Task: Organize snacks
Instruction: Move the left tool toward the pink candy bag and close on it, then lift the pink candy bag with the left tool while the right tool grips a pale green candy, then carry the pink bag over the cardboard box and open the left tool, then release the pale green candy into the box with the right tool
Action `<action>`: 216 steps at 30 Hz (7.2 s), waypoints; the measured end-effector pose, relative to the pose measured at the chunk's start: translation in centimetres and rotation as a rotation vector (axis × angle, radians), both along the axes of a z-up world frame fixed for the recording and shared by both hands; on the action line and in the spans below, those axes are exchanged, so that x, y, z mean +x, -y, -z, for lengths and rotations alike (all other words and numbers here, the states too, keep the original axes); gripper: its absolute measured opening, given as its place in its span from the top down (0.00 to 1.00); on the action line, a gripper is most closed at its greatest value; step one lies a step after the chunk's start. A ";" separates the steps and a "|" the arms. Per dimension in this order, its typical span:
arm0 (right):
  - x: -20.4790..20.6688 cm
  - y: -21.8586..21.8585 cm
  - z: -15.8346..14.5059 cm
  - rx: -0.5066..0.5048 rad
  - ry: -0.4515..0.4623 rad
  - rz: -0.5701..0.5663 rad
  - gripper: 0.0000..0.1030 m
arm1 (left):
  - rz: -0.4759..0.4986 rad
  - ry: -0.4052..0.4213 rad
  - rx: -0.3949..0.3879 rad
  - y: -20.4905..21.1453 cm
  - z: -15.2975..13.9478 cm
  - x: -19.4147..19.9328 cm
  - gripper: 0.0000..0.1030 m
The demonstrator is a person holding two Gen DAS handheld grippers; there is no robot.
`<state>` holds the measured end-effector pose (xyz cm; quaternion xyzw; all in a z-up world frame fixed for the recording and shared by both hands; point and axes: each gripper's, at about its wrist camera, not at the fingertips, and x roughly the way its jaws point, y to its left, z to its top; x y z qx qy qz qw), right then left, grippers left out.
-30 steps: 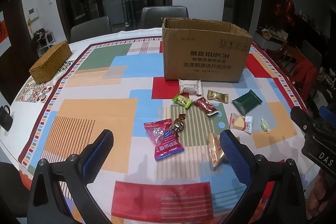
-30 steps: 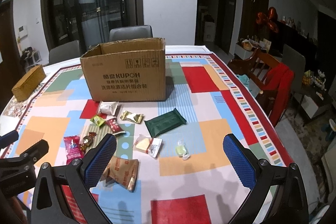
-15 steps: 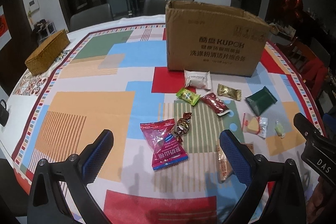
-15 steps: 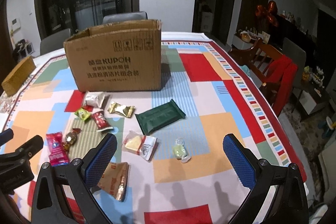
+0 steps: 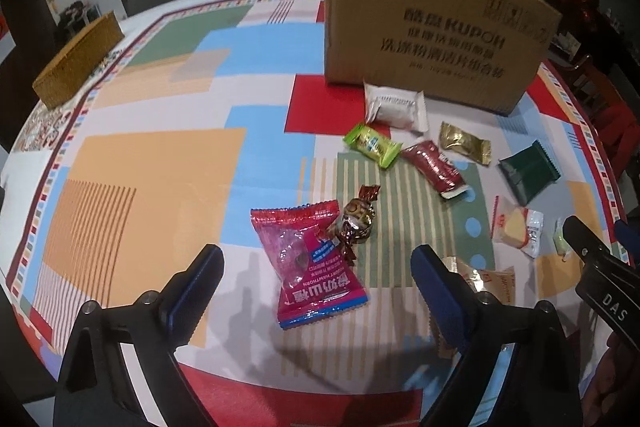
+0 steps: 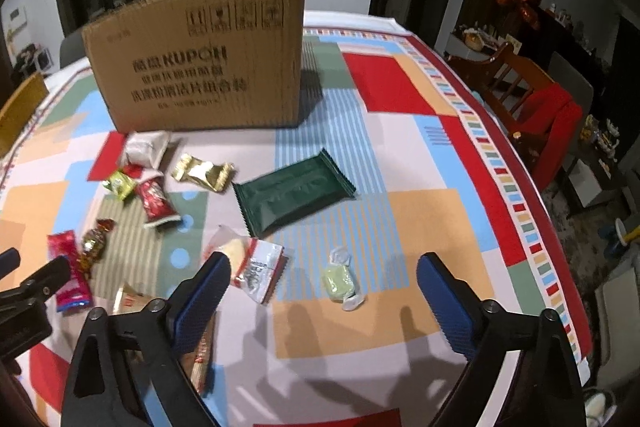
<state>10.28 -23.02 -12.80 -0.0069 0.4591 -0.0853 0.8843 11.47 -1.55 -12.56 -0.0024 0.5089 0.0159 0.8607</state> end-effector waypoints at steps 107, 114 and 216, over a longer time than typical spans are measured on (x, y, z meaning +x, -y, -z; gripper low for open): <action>1.6 -1.7 -11.0 0.060 0.251 -0.112 0.81 | 0.113 0.249 -0.047 -0.9 -11.3 1.3 0.66; 2.9 -1.9 -12.8 0.061 0.293 -0.125 0.81 | 0.126 0.293 -0.050 -0.9 -13.4 2.9 0.66; 13.2 -1.7 -17.6 0.042 0.253 -0.120 0.23 | 0.245 0.309 0.013 1.8 -17.5 13.4 0.08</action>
